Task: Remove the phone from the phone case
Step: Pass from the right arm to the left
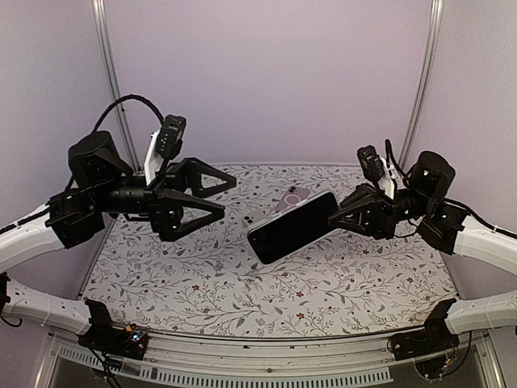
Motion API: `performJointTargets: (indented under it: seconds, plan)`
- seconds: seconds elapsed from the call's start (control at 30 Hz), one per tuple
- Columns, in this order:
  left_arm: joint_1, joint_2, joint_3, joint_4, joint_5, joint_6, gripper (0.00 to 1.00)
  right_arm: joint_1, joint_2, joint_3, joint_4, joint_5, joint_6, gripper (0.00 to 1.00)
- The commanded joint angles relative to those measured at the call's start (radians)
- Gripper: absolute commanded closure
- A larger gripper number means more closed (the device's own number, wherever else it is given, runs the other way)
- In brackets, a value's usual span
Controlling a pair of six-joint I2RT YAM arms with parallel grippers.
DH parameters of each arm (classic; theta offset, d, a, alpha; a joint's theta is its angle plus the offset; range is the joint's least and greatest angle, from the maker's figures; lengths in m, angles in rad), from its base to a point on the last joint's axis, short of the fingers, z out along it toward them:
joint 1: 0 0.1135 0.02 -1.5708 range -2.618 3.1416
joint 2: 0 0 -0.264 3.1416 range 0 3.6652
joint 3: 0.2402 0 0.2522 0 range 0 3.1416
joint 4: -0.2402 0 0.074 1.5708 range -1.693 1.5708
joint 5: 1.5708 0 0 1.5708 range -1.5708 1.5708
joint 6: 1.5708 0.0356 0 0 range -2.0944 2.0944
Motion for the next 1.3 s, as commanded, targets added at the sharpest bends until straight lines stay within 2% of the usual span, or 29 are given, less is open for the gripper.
performJointTargets:
  seconds: [0.0,0.23,0.4,0.8,0.87,0.93,1.1,1.17,1.23,1.27]
  plan:
    - [0.008,0.086,0.127,-0.27,-0.134,0.104,0.14,0.0,-0.009,0.058,-0.167,0.07,-0.125,1.0]
    - [0.004,0.345,0.404,-0.503,-0.072,0.196,0.32,0.006,-0.007,0.118,-0.395,0.148,-0.271,1.0]
    - [-0.017,0.488,0.505,-0.54,-0.016,0.225,0.44,0.008,-0.017,0.121,-0.423,0.164,-0.301,1.0]
    - [-0.041,0.579,0.529,-0.495,0.043,0.229,0.62,0.01,-0.004,0.127,-0.425,0.16,-0.306,1.0]
    - [-0.044,0.579,0.526,-0.49,0.041,0.231,0.69,0.01,0.004,0.128,-0.423,0.158,-0.308,1.0]
    - [-0.044,0.581,0.523,-0.49,0.038,0.234,0.81,0.01,0.009,0.128,-0.417,0.154,-0.307,1.0]
    - [-0.045,0.584,0.521,-0.498,0.042,0.243,0.96,0.01,0.016,0.125,-0.413,0.156,-0.298,1.0]
    - [-0.044,0.585,0.522,-0.503,0.038,0.245,1.0,0.01,0.015,0.125,-0.414,0.167,-0.293,1.0]
    - [-0.045,0.585,0.521,-0.507,0.038,0.246,1.0,0.01,0.011,0.125,-0.414,0.184,-0.288,1.0]
    - [-0.045,0.586,0.521,-0.51,0.038,0.245,1.0,0.01,0.01,0.127,-0.414,0.192,-0.283,0.92]
